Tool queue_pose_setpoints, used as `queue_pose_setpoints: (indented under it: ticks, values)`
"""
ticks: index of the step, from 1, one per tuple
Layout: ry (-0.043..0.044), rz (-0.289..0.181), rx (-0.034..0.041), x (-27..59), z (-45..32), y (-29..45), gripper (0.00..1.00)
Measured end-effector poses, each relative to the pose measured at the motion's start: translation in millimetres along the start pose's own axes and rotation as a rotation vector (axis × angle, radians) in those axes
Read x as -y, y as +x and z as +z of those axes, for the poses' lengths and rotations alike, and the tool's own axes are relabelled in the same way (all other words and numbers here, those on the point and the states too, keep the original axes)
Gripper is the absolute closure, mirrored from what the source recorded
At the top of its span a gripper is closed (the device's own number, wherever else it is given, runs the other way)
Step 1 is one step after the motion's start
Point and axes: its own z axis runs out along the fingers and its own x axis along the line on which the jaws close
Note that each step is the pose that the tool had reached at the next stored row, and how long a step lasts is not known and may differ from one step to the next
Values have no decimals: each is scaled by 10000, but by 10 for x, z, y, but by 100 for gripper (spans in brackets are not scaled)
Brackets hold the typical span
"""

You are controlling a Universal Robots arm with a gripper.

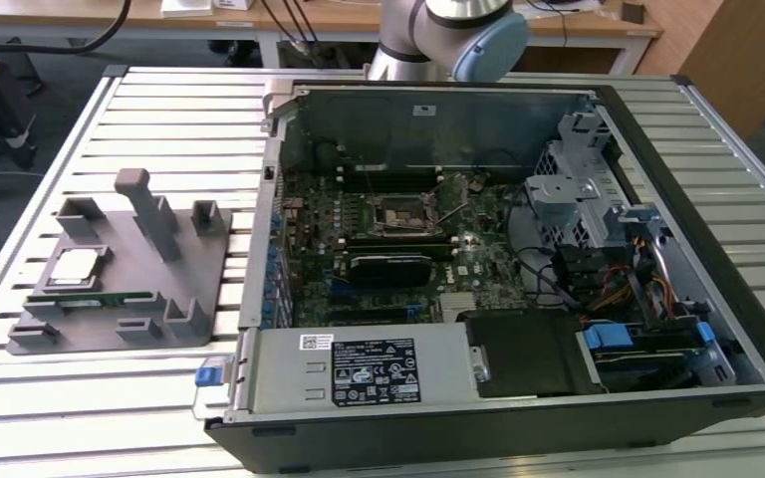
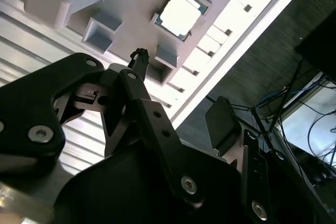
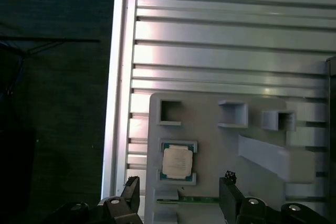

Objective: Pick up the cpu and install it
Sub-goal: 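Pick up the cpu and move it towards the insertion slot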

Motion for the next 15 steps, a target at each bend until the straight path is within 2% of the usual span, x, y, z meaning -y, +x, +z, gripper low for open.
queue_pose_setpoints:
  ticks: [15]
  values:
    - [3, -271, -21, 9, 80, 30, 29]
